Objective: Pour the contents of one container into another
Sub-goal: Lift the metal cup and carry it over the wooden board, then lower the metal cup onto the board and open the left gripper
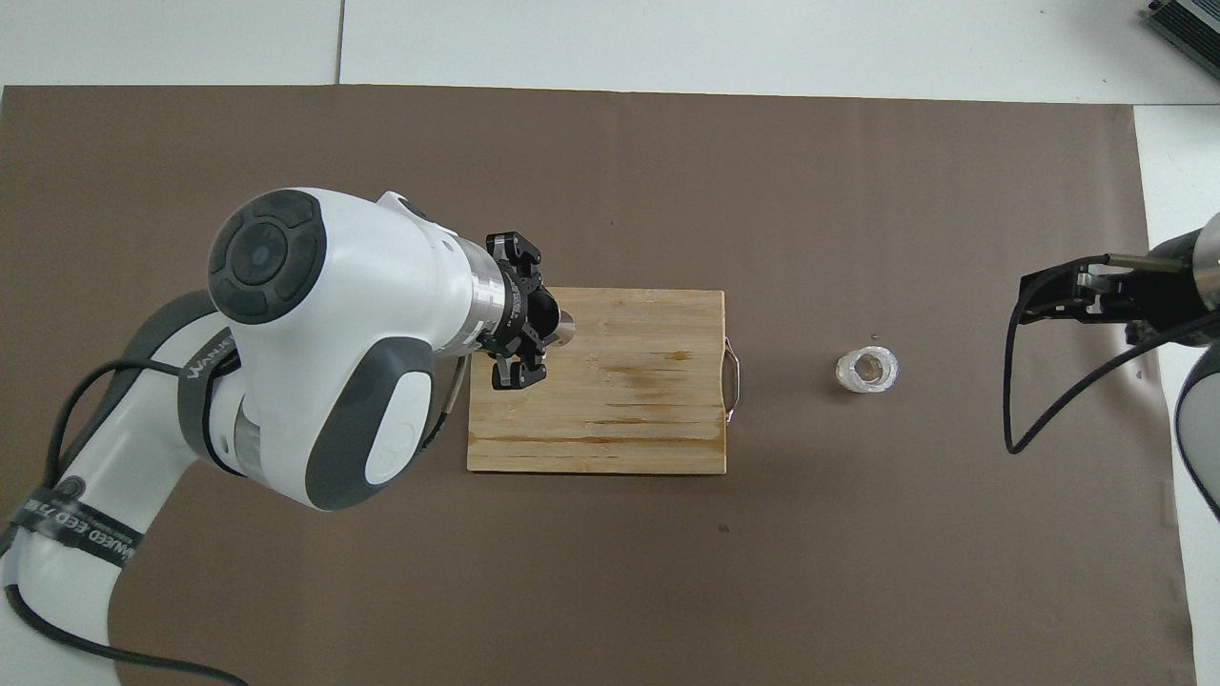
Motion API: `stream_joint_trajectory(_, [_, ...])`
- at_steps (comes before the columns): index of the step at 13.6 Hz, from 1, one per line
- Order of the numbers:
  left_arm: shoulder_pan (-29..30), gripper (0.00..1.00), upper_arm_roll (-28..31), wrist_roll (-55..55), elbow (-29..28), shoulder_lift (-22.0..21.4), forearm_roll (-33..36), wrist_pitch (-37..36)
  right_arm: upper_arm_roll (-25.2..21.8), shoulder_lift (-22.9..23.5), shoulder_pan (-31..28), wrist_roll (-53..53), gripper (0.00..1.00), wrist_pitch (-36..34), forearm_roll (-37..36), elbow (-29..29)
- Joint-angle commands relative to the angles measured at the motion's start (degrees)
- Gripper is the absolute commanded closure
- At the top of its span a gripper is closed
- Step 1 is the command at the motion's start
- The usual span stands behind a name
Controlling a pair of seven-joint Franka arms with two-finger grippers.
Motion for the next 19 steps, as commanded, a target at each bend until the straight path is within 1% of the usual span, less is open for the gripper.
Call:
stream_joint_trajectory(1, [-3.6, 1.0, 0.9, -4.3, 0.7, 1.2, 1.2, 2.6, 0.2, -0.6, -0.8, -1.2, 0.0, -0.4, 1.7, -0.5])
stream_joint_trajectory(2, [-4.5, 1.0, 0.9, -5.3, 0.8, 1.9, 1.4, 2.9, 0.2, -0.6, -0.8, -1.2, 0.0, -0.3, 1.7, -0.5])
stream_joint_trajectory(4, [-7.9, 1.0, 0.9, -8.6, 1.8, 6.4, 4.1, 3.4, 0.2, -0.6, -0.8, -1.2, 0.0, -0.4, 1.7, -0.5])
stream_joint_trajectory(5, [-8.3, 1.0, 0.9, -10.6, 2.5, 7.6, 5.6, 6.6, 0.2, -0.6, -0.8, -1.2, 0.0, -0.4, 1.7, -0.5])
stream_joint_trajectory(8, [-10.1, 1.0, 0.9, -11.7, 2.3, 8.9, 5.8, 8.7, 0.2, -0.6, -0.8, -1.2, 0.0, -0.3, 1.7, -0.5])
stream_joint_trajectory(10, [-11.3, 1.0, 0.9, -13.2, 2.6, 11.4, 6.3, 9.1, 0.1, -0.6, -0.8, -1.2, 0.0, -0.3, 1.7, -0.5])
stream_joint_trajectory(11, [-11.4, 1.0, 0.9, -13.4, 2.6, 12.0, 6.5, 9.7, 0.2, -0.6, -0.8, -1.2, 0.0, -0.4, 1.7, -0.5])
stream_joint_trajectory(19, [-12.0, 1.0, 0.9, -14.6, 1.7, 12.9, 7.9, 11.2, 0.2, -0.6, -0.8, -1.2, 0.0, -0.4, 1.7, -0.5])
